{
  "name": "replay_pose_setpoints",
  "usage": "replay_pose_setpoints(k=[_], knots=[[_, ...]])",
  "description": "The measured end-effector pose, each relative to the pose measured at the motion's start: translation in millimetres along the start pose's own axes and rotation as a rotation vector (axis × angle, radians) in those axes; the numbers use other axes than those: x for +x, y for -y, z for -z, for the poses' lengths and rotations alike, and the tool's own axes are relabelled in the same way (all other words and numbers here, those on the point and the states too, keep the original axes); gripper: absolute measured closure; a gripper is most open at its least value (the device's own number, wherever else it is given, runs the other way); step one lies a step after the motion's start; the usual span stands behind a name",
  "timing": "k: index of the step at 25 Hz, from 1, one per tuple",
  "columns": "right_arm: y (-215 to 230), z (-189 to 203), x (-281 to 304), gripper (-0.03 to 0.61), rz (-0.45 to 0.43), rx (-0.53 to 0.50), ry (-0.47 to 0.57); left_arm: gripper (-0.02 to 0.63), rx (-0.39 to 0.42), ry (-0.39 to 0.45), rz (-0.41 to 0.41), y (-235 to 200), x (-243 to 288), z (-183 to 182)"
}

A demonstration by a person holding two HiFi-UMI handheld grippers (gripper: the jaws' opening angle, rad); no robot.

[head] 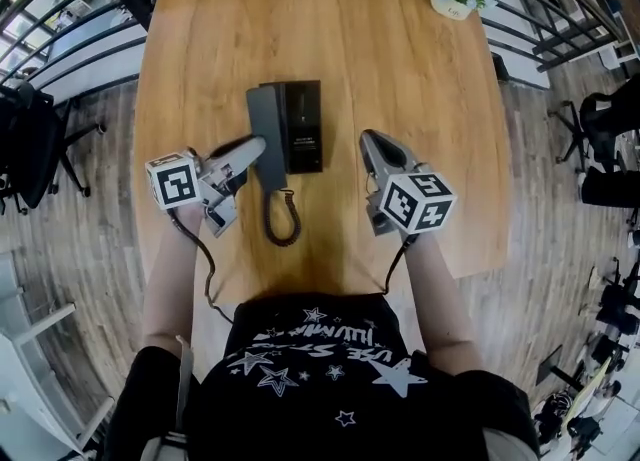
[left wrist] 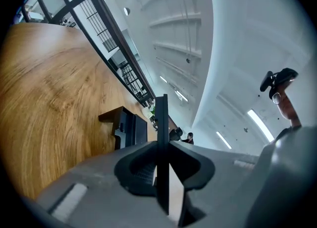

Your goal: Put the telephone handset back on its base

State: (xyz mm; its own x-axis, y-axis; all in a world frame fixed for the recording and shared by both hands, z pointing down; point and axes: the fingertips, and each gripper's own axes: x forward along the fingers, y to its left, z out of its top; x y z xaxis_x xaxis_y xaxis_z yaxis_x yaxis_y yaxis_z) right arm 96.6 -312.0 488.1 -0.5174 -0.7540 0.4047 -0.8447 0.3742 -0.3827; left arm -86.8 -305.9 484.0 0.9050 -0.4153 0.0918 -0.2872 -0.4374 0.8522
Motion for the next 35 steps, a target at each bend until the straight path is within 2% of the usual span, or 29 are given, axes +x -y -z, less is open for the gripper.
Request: replay_pose_setpoints(k=[12,23,35], knots=[[6,16,27,0.577,-0.013,0.031,-0.053,0.537,-0.035,-0.077,-0.069,-55,13,11],[9,24,38,0.577,-0.008,0.054,-0.073,0.538,-0.078,-0.092,-0.064,-70,20,10],[9,26,38,0.577,-0.007,0.063,-0.075,0.537,-0.063,-0.11,-0.097,-79,26,13]])
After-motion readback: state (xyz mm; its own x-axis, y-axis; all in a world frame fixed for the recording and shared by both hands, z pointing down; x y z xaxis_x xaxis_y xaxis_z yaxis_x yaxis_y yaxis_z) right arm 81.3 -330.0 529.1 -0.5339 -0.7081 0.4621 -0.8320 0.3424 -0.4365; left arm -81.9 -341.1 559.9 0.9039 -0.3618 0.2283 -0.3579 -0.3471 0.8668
